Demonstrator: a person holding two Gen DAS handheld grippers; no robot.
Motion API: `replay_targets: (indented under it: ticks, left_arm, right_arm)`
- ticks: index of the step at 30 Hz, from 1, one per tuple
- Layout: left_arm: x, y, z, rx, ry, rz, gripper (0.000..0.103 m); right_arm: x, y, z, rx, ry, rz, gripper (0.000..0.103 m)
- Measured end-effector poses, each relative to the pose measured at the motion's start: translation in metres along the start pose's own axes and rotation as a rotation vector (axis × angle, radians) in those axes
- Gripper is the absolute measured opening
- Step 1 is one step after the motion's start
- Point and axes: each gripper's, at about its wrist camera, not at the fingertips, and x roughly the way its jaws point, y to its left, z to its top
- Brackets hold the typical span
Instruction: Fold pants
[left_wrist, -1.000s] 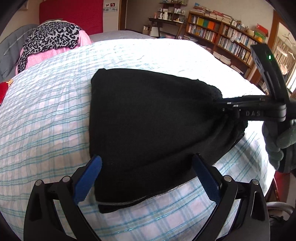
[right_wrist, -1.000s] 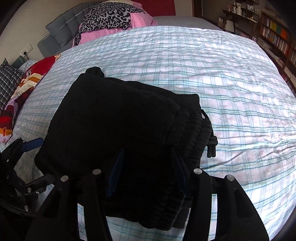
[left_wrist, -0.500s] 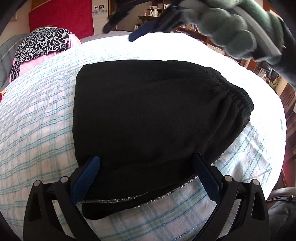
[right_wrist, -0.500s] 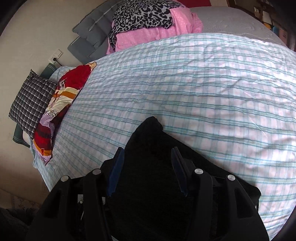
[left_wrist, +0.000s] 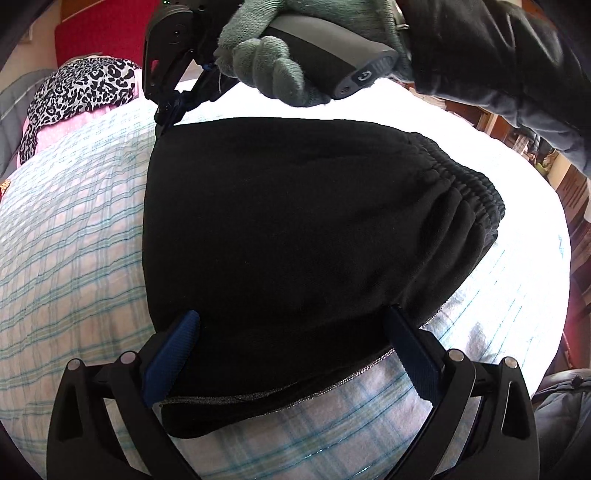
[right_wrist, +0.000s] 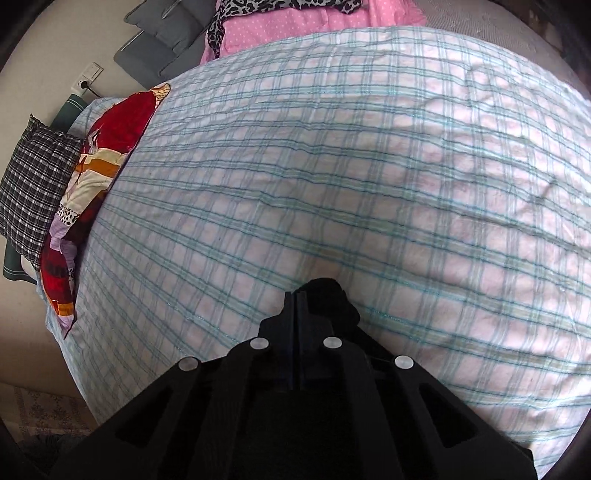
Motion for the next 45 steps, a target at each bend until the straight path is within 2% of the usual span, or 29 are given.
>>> replay_targets:
  ticks: [6, 10, 11, 12, 13, 14, 17, 19, 21, 23, 25, 27, 30, 34, 38, 41, 45]
  left_arm:
    - [0.0, -0.002, -0.001, 0.005, 0.002, 0.006, 0.098]
    - [0.001, -0.002, -0.001, 0.007, 0.004, 0.008, 0.098]
    - [0.001, -0.002, -0.001, 0.007, 0.005, 0.009, 0.098]
    - [0.001, -0.005, 0.003, 0.007, 0.007, 0.01, 0.098]
    - [0.001, -0.005, 0.003, 0.006, 0.007, 0.011, 0.098]
    - [0.001, -0.006, 0.002, 0.006, 0.008, 0.013, 0.098]
    - [0.001, -0.007, 0.002, 0.007, 0.009, 0.023, 0.098]
    - [0.001, -0.009, 0.002, 0.015, 0.007, 0.029, 0.098]
    - [0.0, -0.011, 0.001, 0.017, 0.01, 0.034, 0.098]
    - [-0.001, -0.013, 0.0, 0.019, 0.012, 0.037, 0.098]
    - [-0.001, -0.013, 0.0, 0.018, 0.014, 0.039, 0.098]
    - [-0.002, -0.013, -0.001, 0.017, 0.017, 0.038, 0.098]
    - [-0.006, -0.013, -0.002, 0.019, 0.02, 0.035, 0.098]
    - [-0.015, -0.01, 0.0, 0.0, 0.02, 0.029, 0.098]
    - [-0.029, -0.01, 0.002, -0.004, 0.001, 0.026, 0.098]
    - [-0.041, -0.01, 0.003, -0.01, -0.023, 0.037, 0.098]
    - [-0.049, -0.005, 0.012, -0.039, -0.046, 0.073, 0.098]
  right_arm:
    - [0.011, 0.004, 0.004, -0.03, -0.004, -0.03, 0.001]
    - [-0.001, 0.002, 0.001, -0.026, -0.011, 0.004, 0.003]
    - [-0.007, 0.001, 0.001, -0.019, -0.021, -0.004, 0.013]
    - [-0.016, -0.002, 0.0, -0.009, -0.041, -0.009, 0.037]
    - [-0.025, -0.003, -0.002, -0.004, -0.069, -0.017, 0.046]
    - [-0.033, -0.003, -0.003, -0.002, -0.091, -0.018, 0.048]
    - [-0.044, 0.001, -0.007, -0.01, -0.113, 0.007, 0.048]
    - [-0.037, 0.008, -0.009, -0.034, -0.09, -0.001, 0.048]
    - [-0.018, 0.01, -0.011, -0.043, -0.04, -0.038, 0.048]
    - [0.008, 0.004, -0.015, -0.052, 0.01, -0.118, 0.048]
    - [0.025, -0.007, -0.022, -0.036, 0.05, -0.13, 0.048]
    - [0.017, -0.015, -0.027, -0.008, 0.019, -0.086, 0.048]
    - [-0.024, -0.02, -0.037, -0.004, -0.071, -0.06, 0.049]
    - [-0.093, -0.029, -0.07, -0.02, -0.187, -0.113, 0.049]
    - [-0.149, -0.034, -0.13, -0.024, -0.267, -0.181, 0.049]
    - [-0.169, -0.036, -0.185, 0.002, -0.288, -0.202, 0.049]
    - [-0.175, -0.032, -0.246, 0.011, -0.286, -0.26, 0.05]
